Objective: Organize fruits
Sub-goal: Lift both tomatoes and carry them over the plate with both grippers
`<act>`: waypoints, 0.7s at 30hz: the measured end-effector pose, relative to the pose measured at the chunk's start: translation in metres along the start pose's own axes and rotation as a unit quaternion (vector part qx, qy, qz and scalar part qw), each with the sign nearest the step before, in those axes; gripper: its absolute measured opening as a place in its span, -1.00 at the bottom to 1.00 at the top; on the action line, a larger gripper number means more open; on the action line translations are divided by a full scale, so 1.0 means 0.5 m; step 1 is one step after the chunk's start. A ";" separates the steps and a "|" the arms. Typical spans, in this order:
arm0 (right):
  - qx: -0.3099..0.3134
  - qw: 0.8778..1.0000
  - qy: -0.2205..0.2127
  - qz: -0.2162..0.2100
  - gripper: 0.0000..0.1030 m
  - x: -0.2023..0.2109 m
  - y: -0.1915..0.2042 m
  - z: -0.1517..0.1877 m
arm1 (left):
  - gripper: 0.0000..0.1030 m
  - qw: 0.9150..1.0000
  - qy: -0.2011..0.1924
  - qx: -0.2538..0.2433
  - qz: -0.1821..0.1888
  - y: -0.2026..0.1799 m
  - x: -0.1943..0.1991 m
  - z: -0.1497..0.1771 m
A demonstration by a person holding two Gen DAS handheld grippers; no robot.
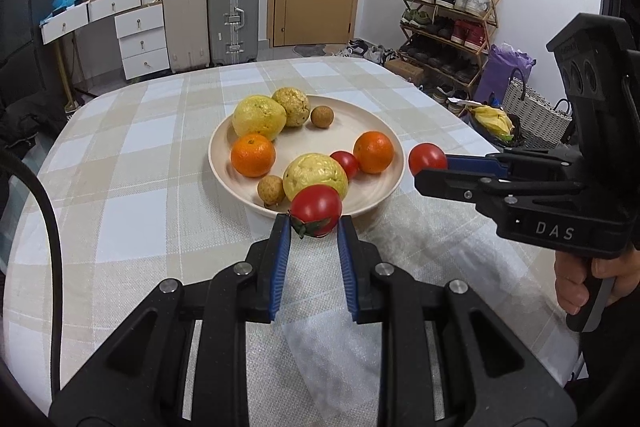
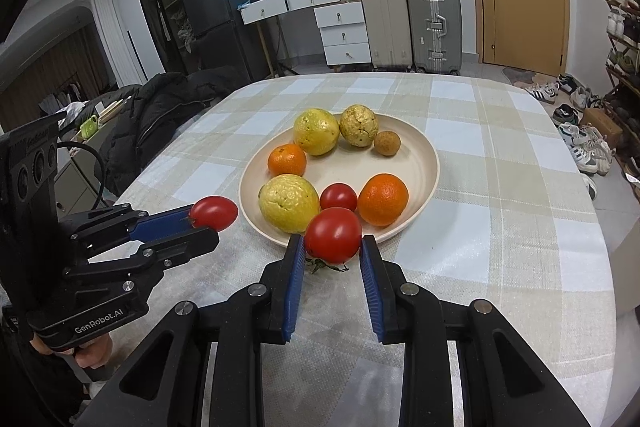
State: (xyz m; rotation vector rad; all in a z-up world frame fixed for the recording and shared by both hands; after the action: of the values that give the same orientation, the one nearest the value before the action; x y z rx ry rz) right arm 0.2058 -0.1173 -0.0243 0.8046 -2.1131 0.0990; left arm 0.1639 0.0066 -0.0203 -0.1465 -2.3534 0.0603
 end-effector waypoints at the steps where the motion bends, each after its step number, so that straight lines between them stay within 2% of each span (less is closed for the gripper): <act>1: -0.001 1.000 -0.003 -0.001 -0.44 0.001 0.000 -0.001 | -0.59 1.000 -0.002 0.001 -0.001 -0.001 0.002 -0.003; 12: -0.013 0.999 -0.027 -0.022 -0.44 0.010 -0.006 -0.021 | -0.59 1.000 -0.012 0.006 -0.004 -0.005 -0.007 -0.040; 21: -0.019 0.999 -0.029 -0.033 -0.44 0.003 -0.013 -0.045 | -0.59 1.000 -0.017 0.012 -0.012 0.005 -0.031 -0.075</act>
State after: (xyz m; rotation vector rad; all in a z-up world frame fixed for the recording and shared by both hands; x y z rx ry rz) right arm 0.2245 -0.1154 -0.0104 0.8631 -2.1335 0.0002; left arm 0.2016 0.0072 -0.0047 -0.1065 -2.3873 0.0812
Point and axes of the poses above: each gripper's, at about its wrist camera, not at the fingertips, and x roughly against the way its jaws point, y to its left, z to its underside, the point moved 3 cm from there along -x, roughly the way its jaws point, and after that the axes turned 4 degrees about y, right-handed, at the moved point
